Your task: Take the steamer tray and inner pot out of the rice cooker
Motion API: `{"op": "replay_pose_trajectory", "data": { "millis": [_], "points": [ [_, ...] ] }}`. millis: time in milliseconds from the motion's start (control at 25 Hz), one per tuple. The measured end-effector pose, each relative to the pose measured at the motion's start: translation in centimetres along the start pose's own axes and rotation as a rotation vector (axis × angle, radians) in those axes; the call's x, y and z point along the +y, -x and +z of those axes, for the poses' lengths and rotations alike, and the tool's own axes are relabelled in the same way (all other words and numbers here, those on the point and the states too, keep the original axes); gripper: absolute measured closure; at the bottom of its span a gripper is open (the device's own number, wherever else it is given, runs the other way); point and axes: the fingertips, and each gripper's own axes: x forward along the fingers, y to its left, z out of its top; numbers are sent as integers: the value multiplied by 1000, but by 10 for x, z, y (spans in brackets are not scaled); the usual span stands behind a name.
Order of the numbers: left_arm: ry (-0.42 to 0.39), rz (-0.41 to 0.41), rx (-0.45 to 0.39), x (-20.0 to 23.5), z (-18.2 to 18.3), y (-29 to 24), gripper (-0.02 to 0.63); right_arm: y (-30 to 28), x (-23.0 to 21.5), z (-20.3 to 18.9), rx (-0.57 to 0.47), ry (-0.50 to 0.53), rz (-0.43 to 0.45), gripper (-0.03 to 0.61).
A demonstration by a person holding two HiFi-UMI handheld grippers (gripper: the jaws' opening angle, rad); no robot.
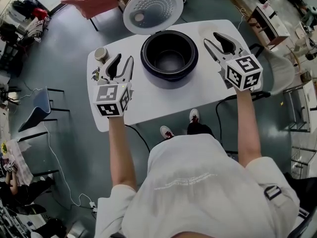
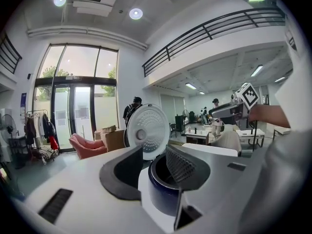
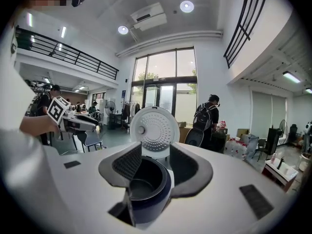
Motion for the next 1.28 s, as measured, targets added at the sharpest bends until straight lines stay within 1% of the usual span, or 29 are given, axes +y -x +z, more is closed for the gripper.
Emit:
{"op": "replay_pose_trajectory", "data": {
  "millis": [160, 400, 640, 800, 960, 1280],
  "points": [
    [9, -12, 28, -5, -10, -8, 451, -11, 3, -14, 45, -14, 32, 382],
    [47, -11, 97, -12, -33, -32, 457, -44, -1, -43, 138, -72, 113, 367],
    [104, 10, 172, -27, -58, -64, 457, -75, -19, -81, 244, -145, 180, 354],
    [137, 42, 233, -30, -81, -78, 457, -96, -20, -103, 301, -159, 231, 353],
    [161, 74, 287, -30, -96, -88, 457, -115, -24, -114, 330, -159, 271, 353],
    [187, 119, 349, -29, -115, -89, 457, -134, -21, -131, 365, -161, 325, 353]
  ]
}}
